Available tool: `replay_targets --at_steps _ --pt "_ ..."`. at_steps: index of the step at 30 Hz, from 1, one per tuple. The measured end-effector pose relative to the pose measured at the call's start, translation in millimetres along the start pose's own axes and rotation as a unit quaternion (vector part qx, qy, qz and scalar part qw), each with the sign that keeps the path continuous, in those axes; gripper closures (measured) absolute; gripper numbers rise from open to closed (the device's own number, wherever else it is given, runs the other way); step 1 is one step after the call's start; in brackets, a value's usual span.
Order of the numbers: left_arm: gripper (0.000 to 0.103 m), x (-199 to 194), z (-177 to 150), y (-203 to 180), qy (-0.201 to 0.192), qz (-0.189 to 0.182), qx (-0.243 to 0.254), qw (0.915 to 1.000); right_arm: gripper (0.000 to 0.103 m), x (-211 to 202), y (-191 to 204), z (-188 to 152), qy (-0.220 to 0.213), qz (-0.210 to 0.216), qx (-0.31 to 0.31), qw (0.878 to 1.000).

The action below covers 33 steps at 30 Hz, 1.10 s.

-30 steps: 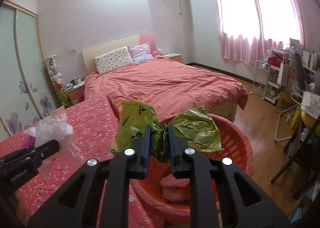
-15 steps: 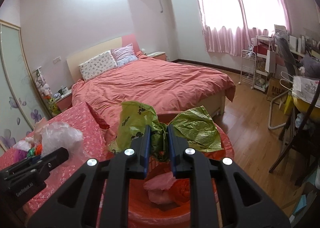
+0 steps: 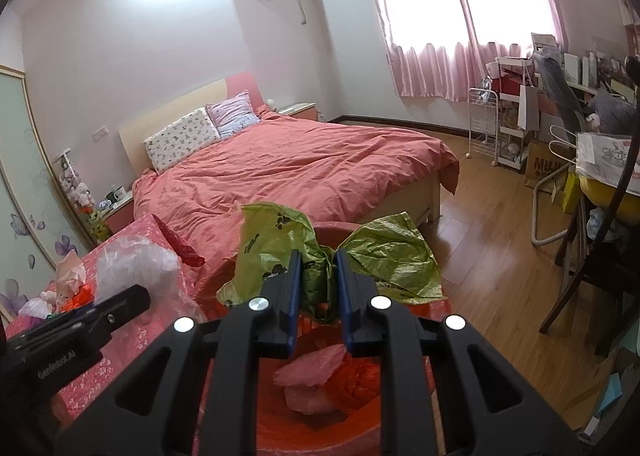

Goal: Collect trash
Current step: 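Hold both bags over the orange basket and open both tools, then move both tools back to the bag pile on the bed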

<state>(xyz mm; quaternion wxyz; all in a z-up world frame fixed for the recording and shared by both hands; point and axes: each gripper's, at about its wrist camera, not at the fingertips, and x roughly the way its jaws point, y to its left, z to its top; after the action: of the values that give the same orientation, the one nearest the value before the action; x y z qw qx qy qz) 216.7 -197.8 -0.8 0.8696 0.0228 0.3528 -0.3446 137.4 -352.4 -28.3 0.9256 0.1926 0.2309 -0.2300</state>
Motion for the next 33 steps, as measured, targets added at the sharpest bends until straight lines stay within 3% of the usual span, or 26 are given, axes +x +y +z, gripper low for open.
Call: replay_targets --at_steps 8,13,18,22,28,33 --pt "0.069 11.4 -2.2 -3.9 0.012 0.000 0.000 0.9999 0.083 11.0 -9.8 -1.5 0.016 0.011 0.023 1.000" --pt "0.049 15.2 -3.8 3.9 0.021 0.007 -0.014 0.9997 0.068 11.9 -7.8 -4.5 0.020 0.014 0.023 0.999" --pt "0.041 14.1 -6.2 13.6 0.027 0.024 -0.020 0.9992 0.055 12.5 -5.9 -6.8 0.023 0.010 0.020 0.999" --pt "0.032 5.5 -9.0 26.1 0.019 0.051 -0.021 0.9983 0.050 10.2 2.2 -8.3 0.019 0.004 0.004 1.000" --pt "0.022 -18.1 -17.6 56.3 -0.011 0.120 -0.012 0.9927 0.047 6.3 26.4 -10.1 0.023 0.019 -0.029 0.999" --pt "0.020 -41.5 -29.1 99.7 -0.005 0.164 -0.034 0.9858 0.047 6.8 70.6 -17.3 0.038 0.052 -0.067 0.996"
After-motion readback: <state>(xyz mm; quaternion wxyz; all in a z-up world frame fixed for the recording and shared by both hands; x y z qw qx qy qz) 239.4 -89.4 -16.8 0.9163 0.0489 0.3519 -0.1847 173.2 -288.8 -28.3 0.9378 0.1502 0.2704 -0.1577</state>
